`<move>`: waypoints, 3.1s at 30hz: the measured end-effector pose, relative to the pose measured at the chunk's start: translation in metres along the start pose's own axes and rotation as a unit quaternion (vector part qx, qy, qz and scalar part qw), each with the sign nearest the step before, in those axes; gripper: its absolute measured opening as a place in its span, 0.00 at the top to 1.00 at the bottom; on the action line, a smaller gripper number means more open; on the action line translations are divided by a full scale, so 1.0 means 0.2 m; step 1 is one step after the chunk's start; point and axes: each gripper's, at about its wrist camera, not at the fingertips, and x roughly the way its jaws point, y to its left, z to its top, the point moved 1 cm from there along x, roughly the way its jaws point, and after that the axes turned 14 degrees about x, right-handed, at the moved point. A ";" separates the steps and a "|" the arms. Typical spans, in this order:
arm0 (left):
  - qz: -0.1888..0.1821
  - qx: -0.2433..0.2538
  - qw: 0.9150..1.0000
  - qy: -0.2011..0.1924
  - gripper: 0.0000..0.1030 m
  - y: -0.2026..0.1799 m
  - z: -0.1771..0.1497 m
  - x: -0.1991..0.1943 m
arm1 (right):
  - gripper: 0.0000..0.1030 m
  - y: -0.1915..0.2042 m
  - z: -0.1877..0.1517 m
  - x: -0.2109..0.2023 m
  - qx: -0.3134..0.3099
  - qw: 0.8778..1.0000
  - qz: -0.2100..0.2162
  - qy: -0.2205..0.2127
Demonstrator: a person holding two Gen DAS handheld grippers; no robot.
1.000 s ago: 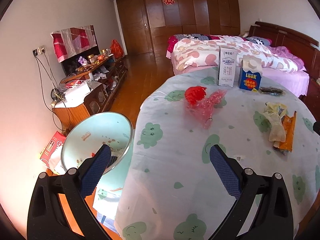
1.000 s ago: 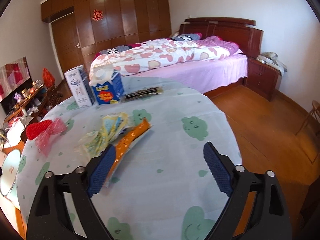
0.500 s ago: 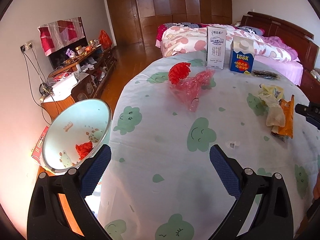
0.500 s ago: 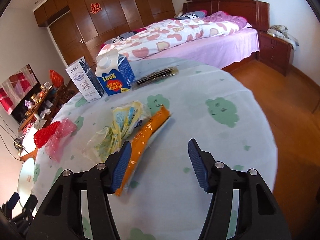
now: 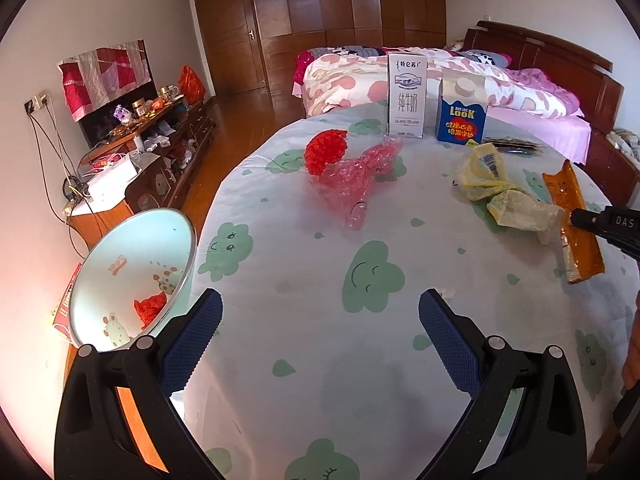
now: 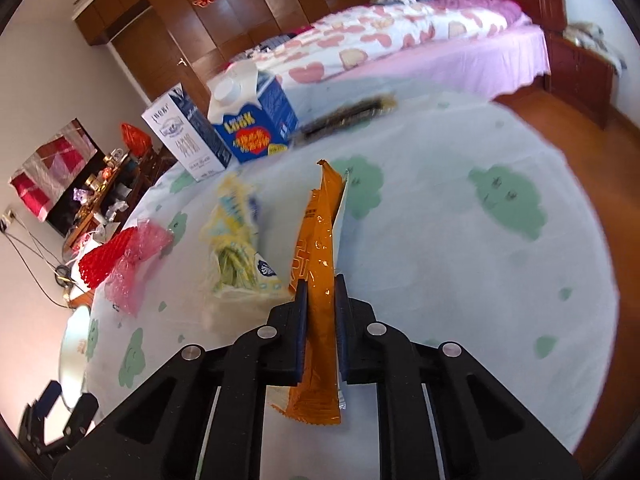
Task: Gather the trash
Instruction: 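Grasp the yellow-white wrapper with the left tool while the right tool holds the orange wrapper, then carry the orange and yellow-white wrappers over the light-blue bin with both tools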
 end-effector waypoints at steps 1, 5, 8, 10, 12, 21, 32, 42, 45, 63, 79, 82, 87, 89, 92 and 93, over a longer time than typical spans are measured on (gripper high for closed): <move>-0.003 0.004 1.000 -0.003 0.07 -0.02 0.02 0.00 | 0.87 -0.01 0.02 -0.03 -0.010 1.000 -0.002 -0.007; -0.021 0.011 1.000 -0.017 0.07 -0.09 0.10 0.01 | 0.87 -0.04 0.09 -0.14 -0.080 0.991 -0.078 -0.070; -0.034 0.015 0.999 -0.027 0.07 -0.19 0.19 0.03 | 0.87 -0.06 0.13 -0.08 -0.110 0.983 -0.133 -0.068; -0.036 0.020 0.999 -0.034 0.07 -0.24 0.25 0.05 | 0.87 -0.08 0.14 -0.05 -0.119 0.979 -0.152 -0.063; -0.040 0.023 0.998 -0.035 0.07 -0.32 0.32 0.08 | 0.87 -0.12 0.13 0.00 -0.116 0.977 -0.169 -0.057; -0.082 0.010 0.996 -0.017 0.12 -0.69 0.56 0.26 | 0.87 -0.31 0.12 -0.03 -0.073 0.987 -0.134 -0.046; -0.137 -0.010 0.989 0.052 0.56 -0.82 0.51 0.45 | 0.87 -0.31 0.16 0.00 -0.064 0.990 -0.121 -0.043; -0.136 -0.004 0.990 0.032 0.67 -0.74 0.48 0.41 | 0.86 -0.29 0.18 0.01 -0.063 0.990 -0.121 -0.043; -0.117 0.014 0.993 0.018 0.67 -0.73 0.47 0.37 | 0.86 -0.29 0.18 0.01 -0.062 0.990 -0.120 -0.043; -0.080 0.025 0.996 0.008 0.67 -0.49 0.33 0.19 | 0.85 -0.23 0.12 -0.02 -0.058 0.992 -0.103 -0.047; -0.045 -0.020 0.999 -0.013 0.67 -0.14 0.16 0.03 | 0.85 0.20 -0.15 -0.20 -0.168 0.983 -0.043 -0.060; -0.042 -0.032 0.998 -0.016 0.67 -0.08 0.13 -0.01 | 0.85 0.28 -0.19 -0.22 -0.184 0.980 -0.034 -0.061; -0.029 -0.045 0.998 -0.021 0.67 0.03 0.08 -0.08 | 0.85 0.40 -0.27 -0.23 -0.208 0.976 -0.020 -0.061; -0.023 -0.048 0.998 -0.022 0.67 0.07 0.06 -0.10 | 0.85 0.44 -0.30 -0.24 -0.217 0.974 -0.015 -0.061; -0.014 -0.054 0.998 -0.022 0.67 0.12 0.02 -0.12 | 0.85 0.51 -0.34 -0.25 -0.226 0.972 -0.005 -0.059; -0.012 -0.056 0.998 -0.022 0.67 0.14 0.01 -0.12 | 0.85 0.52 -0.35 -0.26 -0.228 0.972 -0.002 -0.057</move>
